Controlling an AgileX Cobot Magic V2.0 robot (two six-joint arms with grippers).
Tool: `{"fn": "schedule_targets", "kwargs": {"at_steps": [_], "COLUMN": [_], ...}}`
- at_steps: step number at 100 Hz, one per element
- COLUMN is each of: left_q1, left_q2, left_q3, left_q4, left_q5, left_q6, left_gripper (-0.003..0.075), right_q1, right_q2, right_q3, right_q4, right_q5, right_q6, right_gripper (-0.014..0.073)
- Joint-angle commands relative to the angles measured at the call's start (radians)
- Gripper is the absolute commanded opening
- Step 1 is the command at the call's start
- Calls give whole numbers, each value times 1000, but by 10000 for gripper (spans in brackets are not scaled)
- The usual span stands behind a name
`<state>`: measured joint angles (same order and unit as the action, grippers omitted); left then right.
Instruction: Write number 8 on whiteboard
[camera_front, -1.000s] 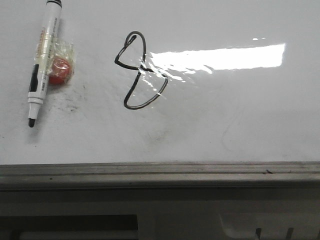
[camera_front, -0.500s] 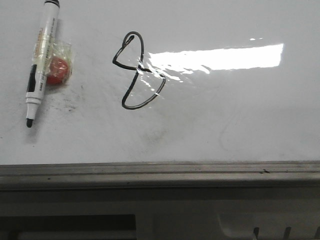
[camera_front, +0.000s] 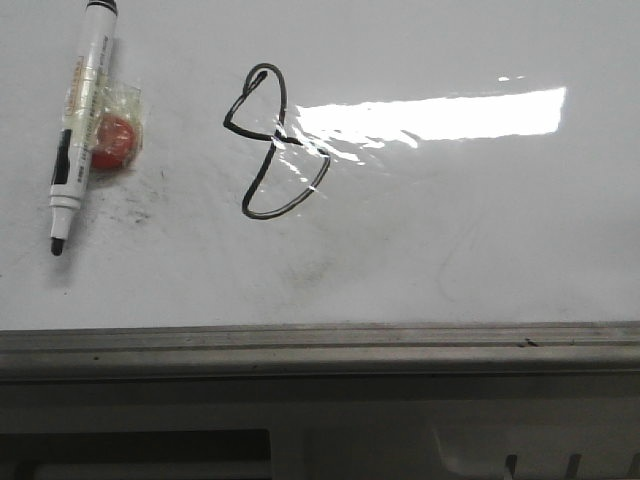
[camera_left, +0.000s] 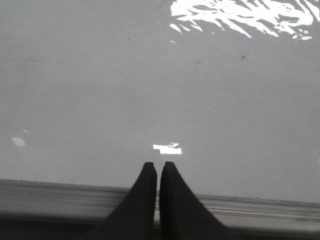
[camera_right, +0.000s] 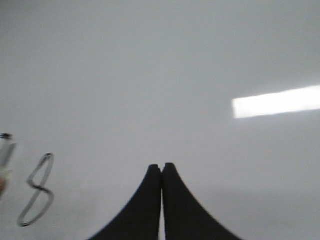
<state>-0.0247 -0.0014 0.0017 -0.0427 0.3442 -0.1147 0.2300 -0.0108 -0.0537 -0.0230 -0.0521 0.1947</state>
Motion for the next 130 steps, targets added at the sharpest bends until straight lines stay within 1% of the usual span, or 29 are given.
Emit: {"fn": "schedule_targets", "kwargs": {"at_steps": [1, 11, 22, 32, 39, 51, 64, 130], "left_q1": [2, 2, 2, 2, 2, 2, 2, 2], "left_q2": [-31, -31, -31, -31, -31, -31, -31, -31], "left_q3": [32, 32, 32, 32, 32, 32, 32, 32], "left_q4": [-1, -1, -1, -1, -1, -1, -1, -1], "left_q5": [-33, -33, -33, -33, -33, -33, -33, -33], "left_q6": [-8, -8, -8, -8, -8, -8, -8, -8], "left_gripper": [-20, -20, -20, -20, -20, -20, -20, -20], "right_q1": [-141, -281, -394, -469, -495, -495, -493, -493], "right_q2": [8, 8, 8, -1, -21, -21, -21, -21], "right_q3": [-4, 30, 79, 77, 77, 77, 77, 77], "right_q4": [6, 6, 6, 6, 8, 8, 8, 12], "right_q5": [-85, -75, -69, 71, 151, 254, 352, 346], "right_q6": [-7, -67, -67, -138, -195, -263, -278, -279], "right_gripper": [-63, -63, -63, -63, -63, -63, -63, -63]}}
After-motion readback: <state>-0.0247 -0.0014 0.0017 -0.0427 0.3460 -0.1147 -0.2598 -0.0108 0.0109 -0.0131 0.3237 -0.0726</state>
